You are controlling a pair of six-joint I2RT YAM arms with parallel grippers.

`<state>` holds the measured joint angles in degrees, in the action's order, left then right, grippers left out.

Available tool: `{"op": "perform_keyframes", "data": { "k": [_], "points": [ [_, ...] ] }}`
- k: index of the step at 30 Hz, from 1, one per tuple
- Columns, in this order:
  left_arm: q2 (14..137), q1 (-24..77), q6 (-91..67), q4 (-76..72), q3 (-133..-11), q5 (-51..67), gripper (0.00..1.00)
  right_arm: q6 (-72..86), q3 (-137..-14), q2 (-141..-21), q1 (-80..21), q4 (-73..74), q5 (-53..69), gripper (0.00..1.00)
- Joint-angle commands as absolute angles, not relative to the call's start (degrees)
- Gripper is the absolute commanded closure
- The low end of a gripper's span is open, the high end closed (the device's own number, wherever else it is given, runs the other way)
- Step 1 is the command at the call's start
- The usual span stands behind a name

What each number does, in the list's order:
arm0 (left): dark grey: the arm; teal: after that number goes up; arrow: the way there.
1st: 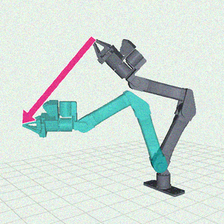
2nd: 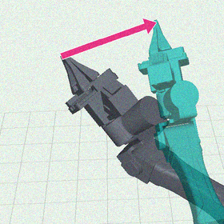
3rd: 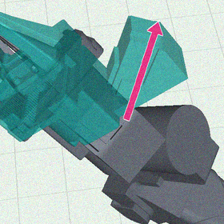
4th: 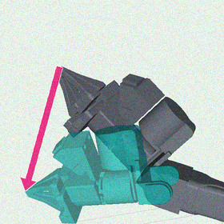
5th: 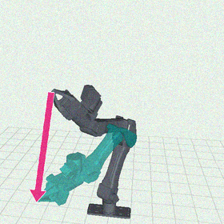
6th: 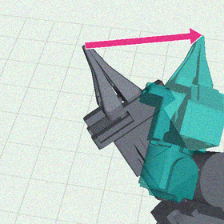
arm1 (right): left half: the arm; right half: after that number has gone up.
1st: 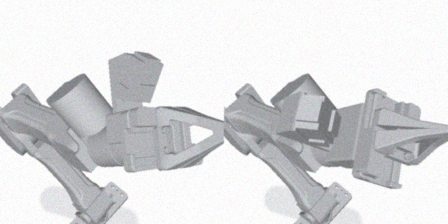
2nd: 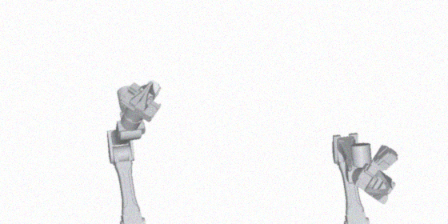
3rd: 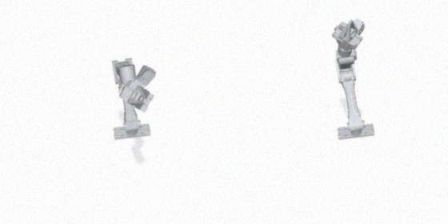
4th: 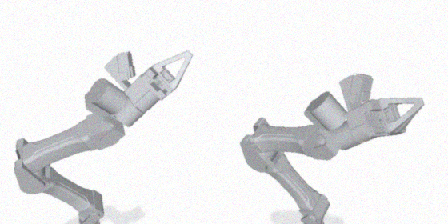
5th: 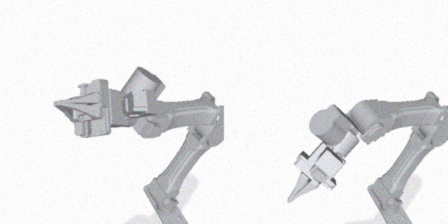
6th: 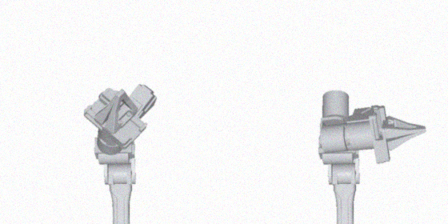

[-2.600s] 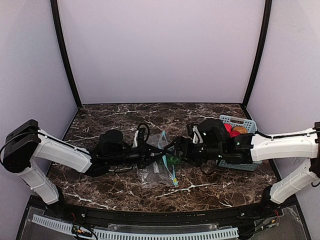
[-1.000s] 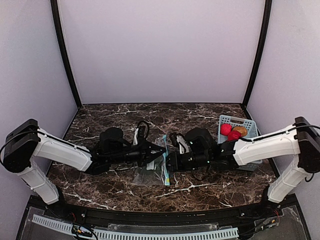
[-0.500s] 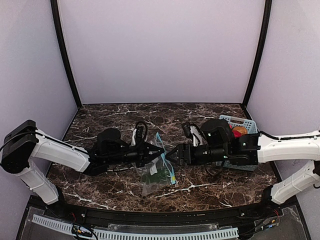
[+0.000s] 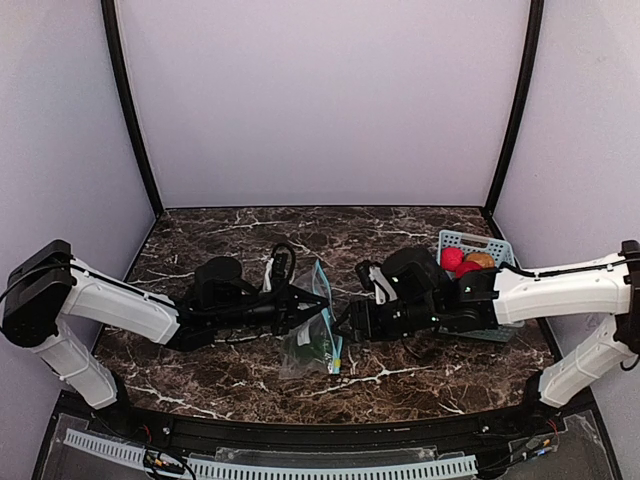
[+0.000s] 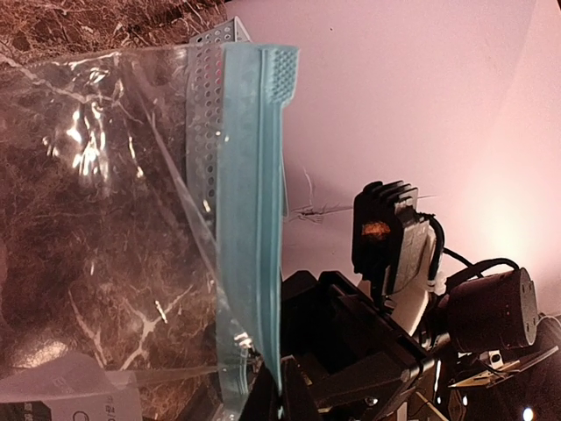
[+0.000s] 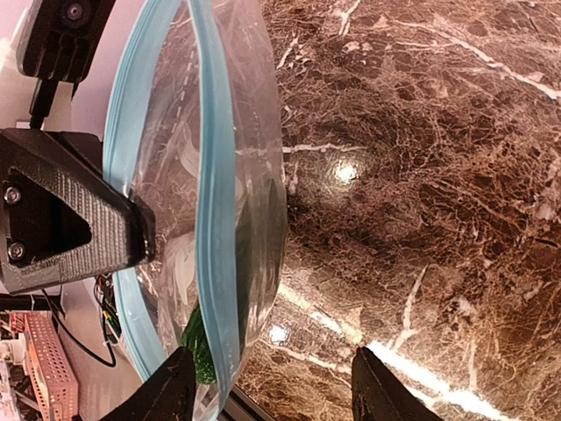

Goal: Place the food in the zip-top bag and seal the zipper
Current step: Pass from the left arm to the right

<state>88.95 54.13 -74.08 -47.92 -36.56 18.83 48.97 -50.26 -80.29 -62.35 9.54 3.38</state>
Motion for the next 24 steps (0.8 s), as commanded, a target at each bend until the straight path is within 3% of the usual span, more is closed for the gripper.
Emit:
{"op": "perform_keyframes", "data": {
  "k": [1,4,11,16,18,21,24],
  "points": [
    [86.82,53.96,-72.69,-46.84,-36.23,18.98,0.99,48.10,-53.38,-82.36,-63.24,9.90,2.91,0.44],
    [86.76,53.91,-72.62,-46.85,-36.15,18.99,0.99,47.98,-54.63,-84.44,-63.60,10.02,3.17,0.53],
    [84.41,53.48,-70.46,-43.04,-36.44,19.52,0.99,47.86,-56.36,-83.49,-63.89,9.14,4.63,0.97],
    [79.50,52.92,-61.53,-29.15,-39.93,19.61,0.99,46.97,-58.01,-77.84,-63.87,10.02,4.63,1.00],
    [77.06,52.84,-57.59,-23.30,-41.61,18.77,0.90,46.75,-58.66,-75.48,-63.87,10.70,4.17,1.00],
    [73.27,52.68,-53.62,-17.54,-43.51,17.60,0.56,47.61,-62.05,-74.51,-63.89,17.08,0.98,1.00],
    [71.01,52.60,-50.91,-12.97,-45.33,17.24,0.31,47.02,-64.15,-76.04,-64.31,20.46,-2.06,1.00]
  ]
}}
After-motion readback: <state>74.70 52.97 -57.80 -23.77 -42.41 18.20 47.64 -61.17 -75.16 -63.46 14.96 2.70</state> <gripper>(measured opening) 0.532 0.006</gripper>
